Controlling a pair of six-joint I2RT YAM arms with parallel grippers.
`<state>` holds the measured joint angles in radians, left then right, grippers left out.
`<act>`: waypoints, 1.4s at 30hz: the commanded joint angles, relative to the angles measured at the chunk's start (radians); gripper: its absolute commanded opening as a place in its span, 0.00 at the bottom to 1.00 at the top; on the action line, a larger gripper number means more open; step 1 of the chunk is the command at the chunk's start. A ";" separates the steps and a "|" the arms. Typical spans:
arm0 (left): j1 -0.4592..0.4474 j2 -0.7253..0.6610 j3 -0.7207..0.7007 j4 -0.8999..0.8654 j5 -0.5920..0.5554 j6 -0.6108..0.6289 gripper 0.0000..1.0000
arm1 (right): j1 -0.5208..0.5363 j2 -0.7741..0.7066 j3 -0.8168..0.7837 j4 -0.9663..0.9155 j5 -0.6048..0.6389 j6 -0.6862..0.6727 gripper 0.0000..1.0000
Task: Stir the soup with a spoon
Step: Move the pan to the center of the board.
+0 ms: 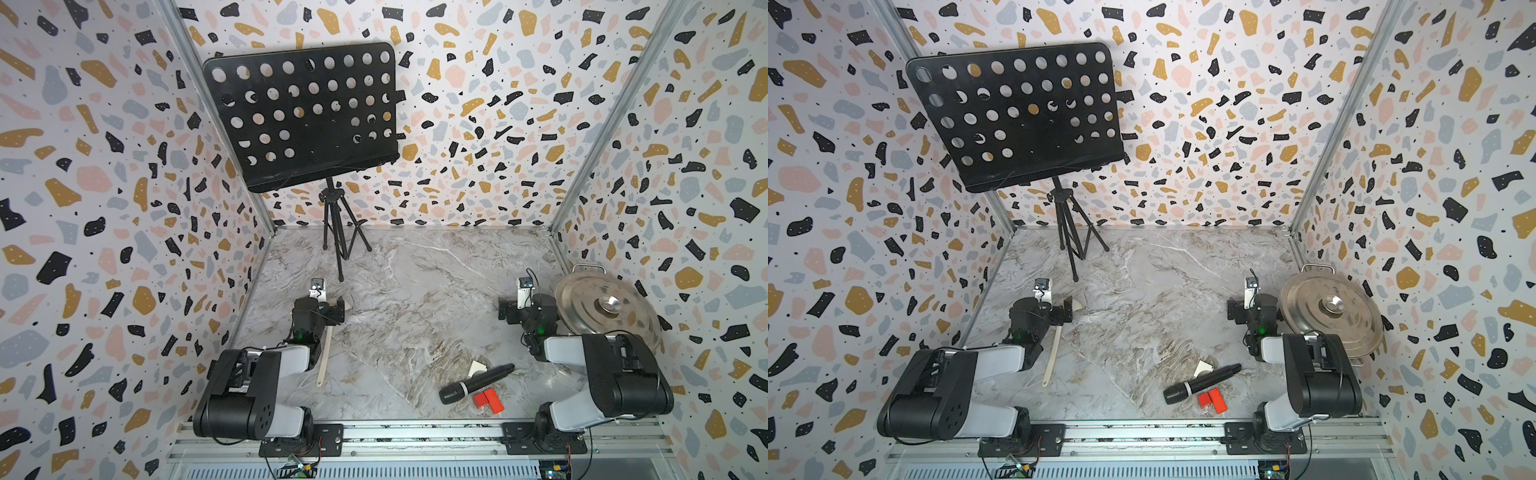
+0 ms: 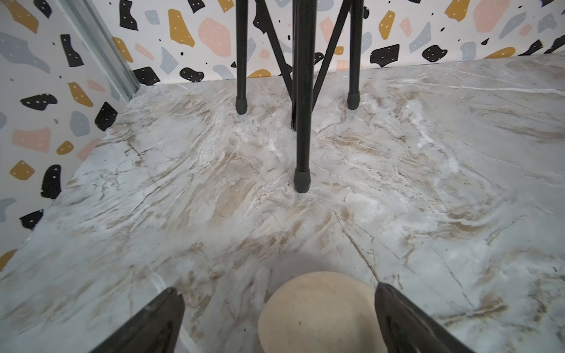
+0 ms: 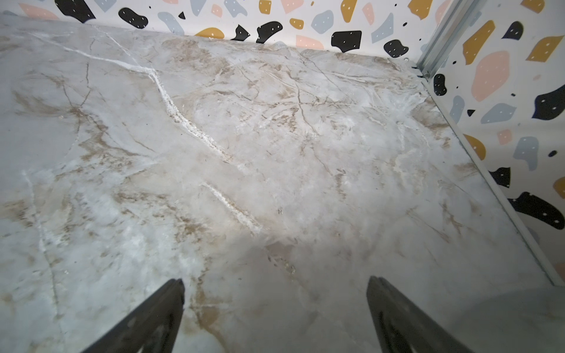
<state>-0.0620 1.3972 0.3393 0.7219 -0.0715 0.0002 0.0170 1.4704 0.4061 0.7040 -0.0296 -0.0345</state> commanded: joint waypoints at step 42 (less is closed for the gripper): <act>-0.408 -0.330 0.630 -1.389 0.555 -0.376 1.00 | -0.018 0.088 1.420 -1.797 0.389 0.316 0.76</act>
<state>-0.4667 1.0851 0.9768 -0.6945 0.4141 -0.3527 0.0452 1.5299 1.7512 -0.9707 0.2836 0.2321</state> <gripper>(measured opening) 0.993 0.761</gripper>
